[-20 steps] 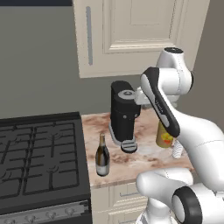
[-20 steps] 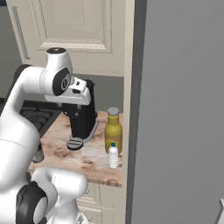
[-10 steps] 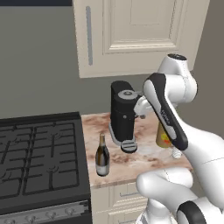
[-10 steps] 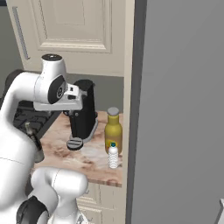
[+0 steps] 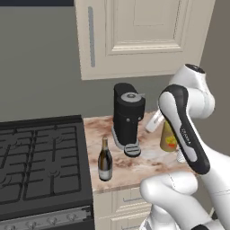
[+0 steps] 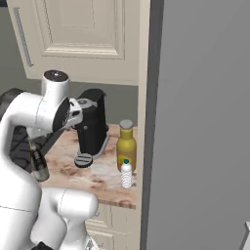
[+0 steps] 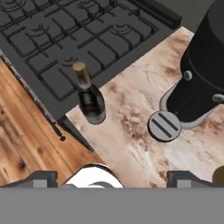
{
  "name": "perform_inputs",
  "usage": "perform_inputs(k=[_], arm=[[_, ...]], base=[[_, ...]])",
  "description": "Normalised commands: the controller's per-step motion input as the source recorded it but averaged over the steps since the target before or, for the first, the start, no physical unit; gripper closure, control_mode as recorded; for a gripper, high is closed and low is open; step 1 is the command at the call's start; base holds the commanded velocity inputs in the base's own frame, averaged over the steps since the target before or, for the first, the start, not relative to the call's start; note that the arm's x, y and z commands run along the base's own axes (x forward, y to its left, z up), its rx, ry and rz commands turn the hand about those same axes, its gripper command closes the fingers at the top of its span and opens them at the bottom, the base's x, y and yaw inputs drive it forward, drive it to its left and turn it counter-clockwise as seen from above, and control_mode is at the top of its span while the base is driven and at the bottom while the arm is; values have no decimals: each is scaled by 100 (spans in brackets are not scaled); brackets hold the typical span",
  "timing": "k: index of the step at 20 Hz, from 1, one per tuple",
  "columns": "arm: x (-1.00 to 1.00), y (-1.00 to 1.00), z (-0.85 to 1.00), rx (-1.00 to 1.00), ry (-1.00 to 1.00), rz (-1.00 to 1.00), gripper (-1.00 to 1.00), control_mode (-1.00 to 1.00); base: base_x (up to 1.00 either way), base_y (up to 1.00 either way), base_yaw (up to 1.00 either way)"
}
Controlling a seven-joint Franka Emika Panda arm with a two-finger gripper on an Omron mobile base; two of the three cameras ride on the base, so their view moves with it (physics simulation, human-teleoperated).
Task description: Place the drinks on the dining counter in a tight cluster.
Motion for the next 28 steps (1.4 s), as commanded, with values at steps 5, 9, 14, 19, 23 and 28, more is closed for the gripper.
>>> perform_inputs(k=[5,9,14,19,23,28], arm=[[-27,23,-5,12,-17,27,-100,-100],[-19,19,-9,16,-9,17,-100,-100],[-15,18,-12,16,-7,16,-100,-100],[-24,13,-17,14,-19,30,-100,-100],[0,14,-15,14,-18,18,-100,-100],[0,13,-11,17,-4,10,-100,-100]], base=[[0,0,0],[0,0,0],[0,0,0],[0,0,0],[0,0,0],[0,0,0]])
